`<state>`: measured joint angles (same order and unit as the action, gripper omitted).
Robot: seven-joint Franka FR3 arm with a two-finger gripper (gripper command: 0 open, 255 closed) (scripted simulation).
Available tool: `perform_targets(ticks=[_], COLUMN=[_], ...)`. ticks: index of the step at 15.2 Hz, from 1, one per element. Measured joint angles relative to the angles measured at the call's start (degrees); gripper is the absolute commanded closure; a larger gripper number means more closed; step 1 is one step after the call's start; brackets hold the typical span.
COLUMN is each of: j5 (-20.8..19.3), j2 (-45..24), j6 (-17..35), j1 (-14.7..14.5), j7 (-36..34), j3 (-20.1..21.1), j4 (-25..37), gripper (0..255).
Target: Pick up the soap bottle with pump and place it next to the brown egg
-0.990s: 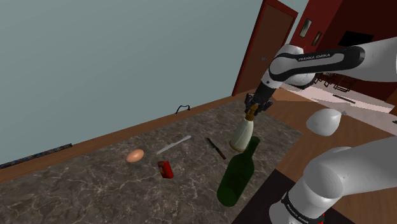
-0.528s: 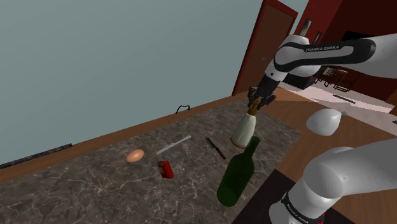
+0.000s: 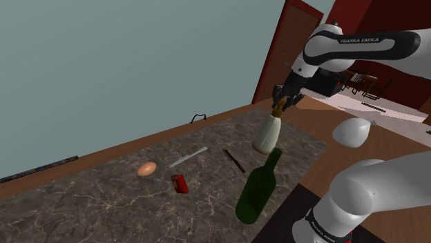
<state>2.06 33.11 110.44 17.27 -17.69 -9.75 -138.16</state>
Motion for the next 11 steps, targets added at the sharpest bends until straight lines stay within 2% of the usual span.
perform_targets(ticks=[11], j5=[0.1], j2=[-0.08], j6=[-8.32], j1=[-0.21], j7=[-0.81], j3=[0.39], j4=[8.43], gripper=[255])
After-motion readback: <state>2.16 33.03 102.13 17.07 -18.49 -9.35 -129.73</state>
